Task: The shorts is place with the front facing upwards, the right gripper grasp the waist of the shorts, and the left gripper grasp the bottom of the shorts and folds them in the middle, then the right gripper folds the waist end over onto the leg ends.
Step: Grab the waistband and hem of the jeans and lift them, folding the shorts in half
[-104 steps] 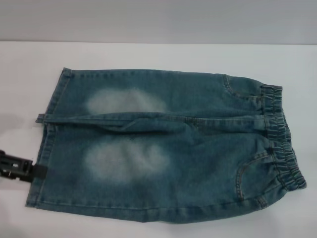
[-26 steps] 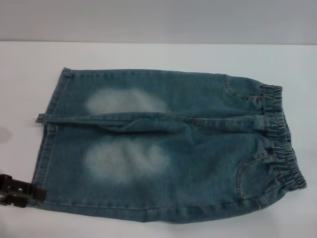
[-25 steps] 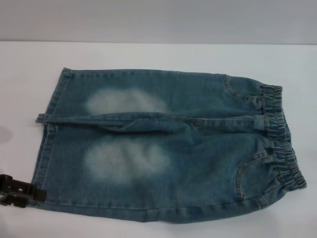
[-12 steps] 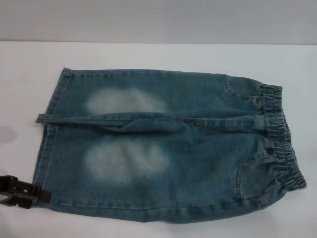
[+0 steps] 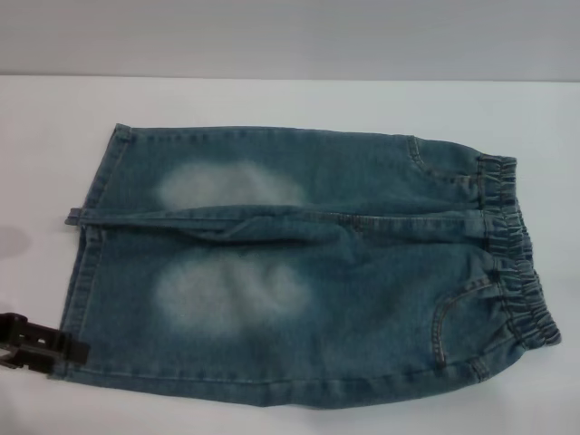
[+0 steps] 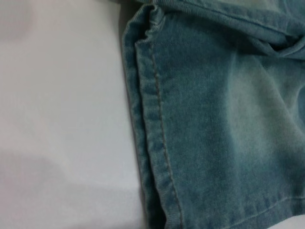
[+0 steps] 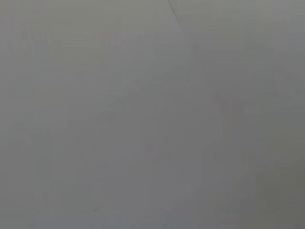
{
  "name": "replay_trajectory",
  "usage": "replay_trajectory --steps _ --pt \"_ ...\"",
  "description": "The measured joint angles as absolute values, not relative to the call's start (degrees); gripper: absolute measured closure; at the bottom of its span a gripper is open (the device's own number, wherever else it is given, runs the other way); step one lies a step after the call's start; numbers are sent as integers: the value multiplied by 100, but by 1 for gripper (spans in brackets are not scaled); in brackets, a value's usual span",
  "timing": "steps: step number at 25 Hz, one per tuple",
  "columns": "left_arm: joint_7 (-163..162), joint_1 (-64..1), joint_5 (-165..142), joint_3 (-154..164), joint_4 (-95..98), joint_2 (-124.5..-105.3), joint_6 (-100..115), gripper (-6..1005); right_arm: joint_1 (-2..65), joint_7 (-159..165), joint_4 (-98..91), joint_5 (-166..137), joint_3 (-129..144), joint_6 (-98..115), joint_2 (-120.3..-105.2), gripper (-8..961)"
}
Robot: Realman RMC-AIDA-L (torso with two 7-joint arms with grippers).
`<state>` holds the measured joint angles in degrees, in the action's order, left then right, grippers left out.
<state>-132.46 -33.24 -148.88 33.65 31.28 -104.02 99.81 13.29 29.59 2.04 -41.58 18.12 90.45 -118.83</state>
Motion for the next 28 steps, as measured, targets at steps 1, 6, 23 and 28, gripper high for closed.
replay_trajectory --steps 1,6,23,28 --pt "-13246 -3324 -14888 3365 3128 -10402 9981 155 1328 2960 203 -4157 1811 9045 -11883 304" --pt "-13246 -3321 -14888 3366 3129 -10399 9940 155 1327 2991 202 -4157 1810 9031 -11883 305" --pt "-13245 -3276 -14937 3375 3128 -10421 9886 156 1354 2997 193 -4157 1810 9000 -11874 311" --pt "-13245 -3278 -14947 3375 3106 -10437 9866 156 1352 2998 193 -4157 1810 9001 -11874 312"
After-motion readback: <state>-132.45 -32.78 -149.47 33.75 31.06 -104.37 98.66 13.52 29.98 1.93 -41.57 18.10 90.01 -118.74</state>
